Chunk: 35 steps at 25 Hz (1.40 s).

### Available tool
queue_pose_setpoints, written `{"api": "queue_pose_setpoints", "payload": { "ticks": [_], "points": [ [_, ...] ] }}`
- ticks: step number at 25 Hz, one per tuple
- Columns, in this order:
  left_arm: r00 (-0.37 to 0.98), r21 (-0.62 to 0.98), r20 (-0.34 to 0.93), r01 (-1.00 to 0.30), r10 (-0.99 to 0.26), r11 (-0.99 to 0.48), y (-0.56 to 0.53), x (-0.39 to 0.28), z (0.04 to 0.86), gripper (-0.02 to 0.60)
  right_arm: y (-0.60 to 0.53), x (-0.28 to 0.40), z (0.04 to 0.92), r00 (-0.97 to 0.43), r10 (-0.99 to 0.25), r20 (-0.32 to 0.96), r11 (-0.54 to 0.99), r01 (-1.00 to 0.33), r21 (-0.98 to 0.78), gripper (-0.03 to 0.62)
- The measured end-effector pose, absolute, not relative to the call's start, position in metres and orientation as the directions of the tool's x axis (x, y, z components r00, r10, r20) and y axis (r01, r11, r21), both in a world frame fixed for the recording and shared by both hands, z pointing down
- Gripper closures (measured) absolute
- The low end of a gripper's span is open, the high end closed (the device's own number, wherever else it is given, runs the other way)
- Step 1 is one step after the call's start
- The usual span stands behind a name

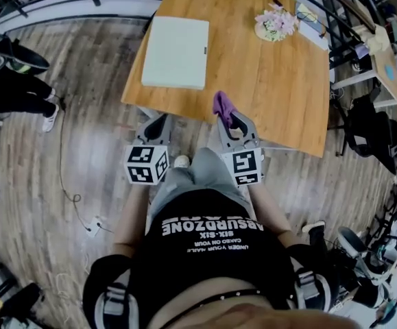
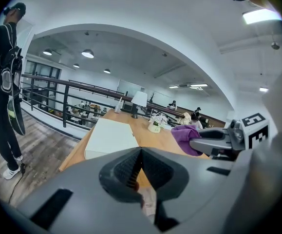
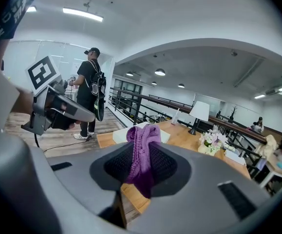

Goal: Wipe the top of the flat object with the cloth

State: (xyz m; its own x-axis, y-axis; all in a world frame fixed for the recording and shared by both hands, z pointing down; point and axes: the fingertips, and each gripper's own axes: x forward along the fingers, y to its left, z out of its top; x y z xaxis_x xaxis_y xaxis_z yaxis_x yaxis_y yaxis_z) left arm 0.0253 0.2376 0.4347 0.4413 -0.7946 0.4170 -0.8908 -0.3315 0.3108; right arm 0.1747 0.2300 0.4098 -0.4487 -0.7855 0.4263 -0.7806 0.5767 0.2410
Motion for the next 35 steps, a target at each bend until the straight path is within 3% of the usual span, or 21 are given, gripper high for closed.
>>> {"api": "queue_pose_setpoints", "payload": {
  "ticks": [18,35],
  "points": [
    [0.395,0.302,0.475,-0.913,-0.787,-0.276,0.146,-0.017,0.470,0.566,0.104,0.182,0.431,-0.402,-0.802,0.442,0.551,-0.782,0.290,0.491],
    [0.357,0.233,0.528,-0.933,-0.770,-0.273,0.037,-0.073,0.473,0.566,-0.039,0.136,0.426,-0.435,-0.798,0.417,0.596,-0.675,0.435,0.490]
  ]
}}
